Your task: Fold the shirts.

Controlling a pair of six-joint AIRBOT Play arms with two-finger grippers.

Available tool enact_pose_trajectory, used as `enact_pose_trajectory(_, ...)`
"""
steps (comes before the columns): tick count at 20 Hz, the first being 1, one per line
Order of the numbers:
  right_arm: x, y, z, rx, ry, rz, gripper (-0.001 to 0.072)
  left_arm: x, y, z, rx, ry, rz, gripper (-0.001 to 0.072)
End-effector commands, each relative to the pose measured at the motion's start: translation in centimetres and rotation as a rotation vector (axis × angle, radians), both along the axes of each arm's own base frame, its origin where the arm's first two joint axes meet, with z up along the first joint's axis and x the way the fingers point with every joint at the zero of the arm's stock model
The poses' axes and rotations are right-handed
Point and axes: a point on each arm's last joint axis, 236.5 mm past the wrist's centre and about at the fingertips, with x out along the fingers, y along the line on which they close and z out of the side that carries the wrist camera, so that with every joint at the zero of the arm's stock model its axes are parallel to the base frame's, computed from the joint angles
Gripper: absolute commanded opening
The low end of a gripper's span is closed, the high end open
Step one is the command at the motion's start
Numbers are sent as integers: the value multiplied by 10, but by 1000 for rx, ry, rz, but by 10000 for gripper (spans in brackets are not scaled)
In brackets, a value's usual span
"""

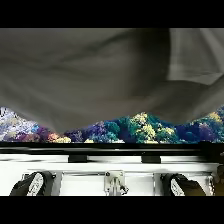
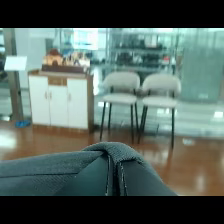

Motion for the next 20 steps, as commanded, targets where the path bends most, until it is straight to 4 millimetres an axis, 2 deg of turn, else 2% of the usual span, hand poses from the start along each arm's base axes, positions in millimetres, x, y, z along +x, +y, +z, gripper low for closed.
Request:
enact_pose_trajectory(1,46,-12,-84,34,336,-24,83,38,19,-63,-33,216,3,33)
enact_pose_trajectory(2,64,-13,-118,42,458,-20,83,56,26,-94,-57,310,-12,33)
enact_pose_trajectory(5,112,-8,-245,91,908,22,83,113,45,-219,-151,635,-80,33)
enact_pose_trajectory(7,150,4,-313,86,1075,61,83,150,48,-294,-209,773,-118,32)
enact_pose_trajectory(8,174,12,-338,92,1095,72,83,171,49,-323,-235,812,-126,32)
enact_pose_trajectory(11,251,27,-392,158,1031,51,83,233,45,-379,-278,849,-131,32)
enact_pose_trajectory(14,309,33,-418,212,903,15,83,289,45,-415,-304,814,-90,33)
enact_pose_trajectory(17,338,27,-446,232,855,-18,83,327,50,-441,-376,766,-32,33)
enact_pose_trajectory(20,345,24,-486,222,905,-35,83,340,40,-480,-432,811,-40,34)
